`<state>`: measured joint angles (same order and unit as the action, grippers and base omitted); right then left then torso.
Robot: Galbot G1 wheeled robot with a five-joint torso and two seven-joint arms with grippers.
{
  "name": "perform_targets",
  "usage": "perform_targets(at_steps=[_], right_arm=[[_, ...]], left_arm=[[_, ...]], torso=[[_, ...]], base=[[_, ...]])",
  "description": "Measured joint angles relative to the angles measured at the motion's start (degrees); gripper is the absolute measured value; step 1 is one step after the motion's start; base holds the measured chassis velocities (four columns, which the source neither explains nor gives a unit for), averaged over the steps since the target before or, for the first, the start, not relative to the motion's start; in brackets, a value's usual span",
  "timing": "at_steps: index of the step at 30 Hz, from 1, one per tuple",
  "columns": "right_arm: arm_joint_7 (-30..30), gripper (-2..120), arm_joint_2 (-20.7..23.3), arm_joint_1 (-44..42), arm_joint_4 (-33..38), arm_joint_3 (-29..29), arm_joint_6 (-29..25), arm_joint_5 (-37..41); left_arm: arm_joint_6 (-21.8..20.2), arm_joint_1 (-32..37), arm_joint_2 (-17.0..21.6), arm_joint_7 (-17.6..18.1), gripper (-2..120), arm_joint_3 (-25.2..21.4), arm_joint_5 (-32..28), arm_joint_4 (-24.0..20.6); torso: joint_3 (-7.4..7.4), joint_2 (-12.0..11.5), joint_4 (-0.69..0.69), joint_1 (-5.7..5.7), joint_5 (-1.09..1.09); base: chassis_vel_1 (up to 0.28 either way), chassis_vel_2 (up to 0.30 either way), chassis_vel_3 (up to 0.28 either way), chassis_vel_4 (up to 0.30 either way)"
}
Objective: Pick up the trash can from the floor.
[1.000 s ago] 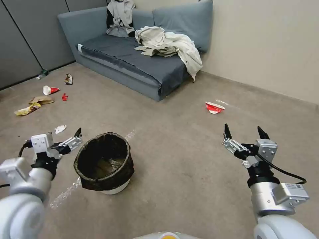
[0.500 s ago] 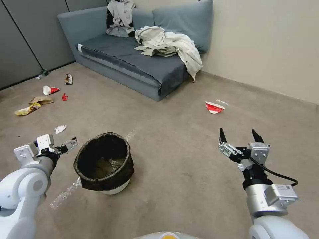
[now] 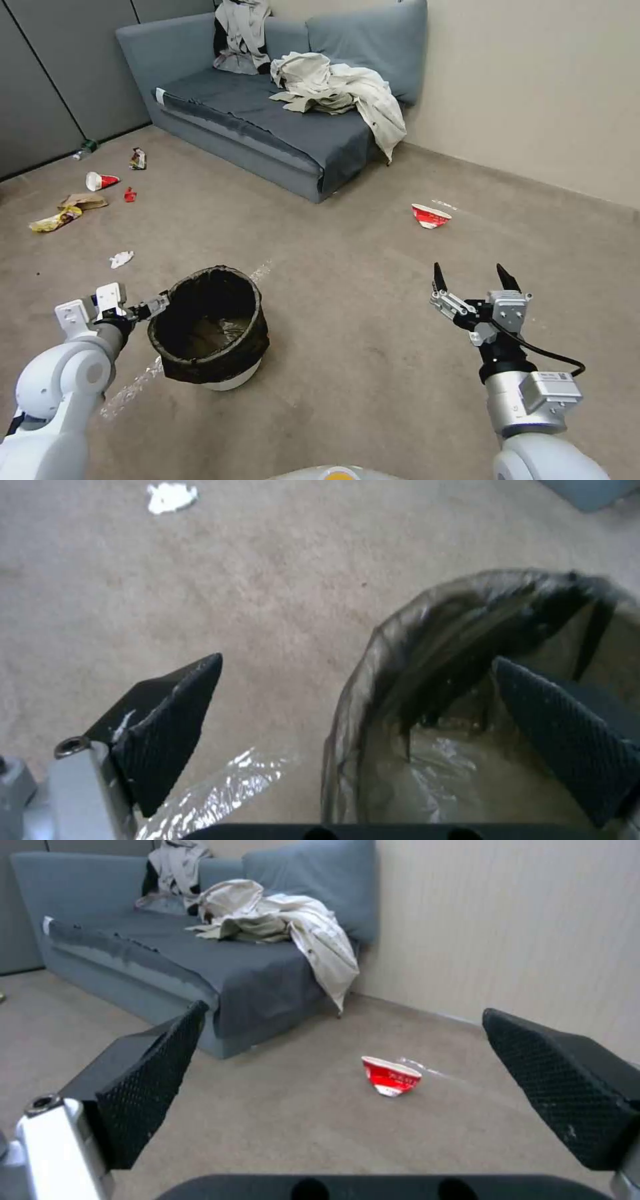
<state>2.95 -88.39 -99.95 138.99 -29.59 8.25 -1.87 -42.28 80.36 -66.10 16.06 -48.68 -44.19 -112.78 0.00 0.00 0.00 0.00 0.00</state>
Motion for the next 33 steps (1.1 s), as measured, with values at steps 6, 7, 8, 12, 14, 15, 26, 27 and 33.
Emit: perform_targets(at_steps=[6, 7, 8, 12, 14, 15, 26, 27, 33], right_arm=[[-0.2, 100, 0.2, -0.2, -0.1, 0.4, -0.3, -0.2], [-0.2, 100, 0.2, -0.2, -0.1, 0.4, -0.3, -0.2], [-0.2, 100, 0.3, -0.3, -0.2, 0.6, -0.4, -0.3], [-0.2, 100, 0.3, -0.6, -0.2, 1.1, -0.7, -0.7], [-0.3, 100, 0.3, -0.8, -0.2, 1.3, -0.9, -0.8], [-0.3, 100, 0.4, -0.8, -0.2, 1.4, -0.9, -0.9], [-0.5, 100, 0.5, -1.4, -0.3, 2.5, -1.6, -1.7], [-0.5, 100, 0.5, -1.5, -0.3, 2.8, -1.7, -1.8], [-0.6, 100, 0.6, -1.6, -0.4, 3.8, -2.0, -2.3]], left_arm=[[0.1, -0.1, 0.1, -2.6, 100, 0.4, 2.0, 2.3], [0.1, -0.1, 0.1, -2.6, 100, 0.4, 2.0, 2.3], [0.1, 0.0, 0.1, -3.3, 100, 0.4, 2.3, 2.8], [0.1, 0.1, -0.2, -4.3, 100, 0.6, 2.6, 3.9], [0.1, 0.1, -0.4, -4.7, 100, 0.8, 2.8, 4.4], [0.1, 0.1, -0.5, -4.8, 100, 0.9, 2.9, 4.6], [0.1, 0.1, -1.3, -5.5, 100, 1.1, 3.0, 5.6], [0.1, 0.1, -1.4, -5.6, 99, 1.1, 3.2, 5.7], [0.1, 0.1, -1.7, -5.6, 86, 1.3, 3.7, 6.0]], torso=[[0.00, 0.0, 0.00, 0.00, 0.00], [0.00, 0.0, 0.00, 0.00, 0.00], [0.00, 0.0, 0.00, 0.00, 0.00], [0.00, 0.0, 0.00, 0.00, 0.00], [0.00, 0.0, 0.00, 0.00, 0.00], [0.00, 0.0, 0.00, 0.00, 0.00], [0.00, 0.0, 0.00, 0.00, 0.00], [-0.01, 0.0, 0.00, 0.00, 0.00], [0.00, 0.0, 0.00, 0.00, 0.00]], base=[[0.000, 0.000, 0.000, 0.000], [0.000, 0.000, 0.000, 0.000], [0.000, 0.000, 0.000, 0.000], [0.000, 0.000, 0.000, 0.000], [0.000, 0.000, 0.000, 0.000], [0.000, 0.000, 0.000, 0.000], [0.000, 0.000, 0.000, 0.000], [0.000, 0.000, 0.000, 0.000], [0.000, 0.000, 0.000, 0.000]])
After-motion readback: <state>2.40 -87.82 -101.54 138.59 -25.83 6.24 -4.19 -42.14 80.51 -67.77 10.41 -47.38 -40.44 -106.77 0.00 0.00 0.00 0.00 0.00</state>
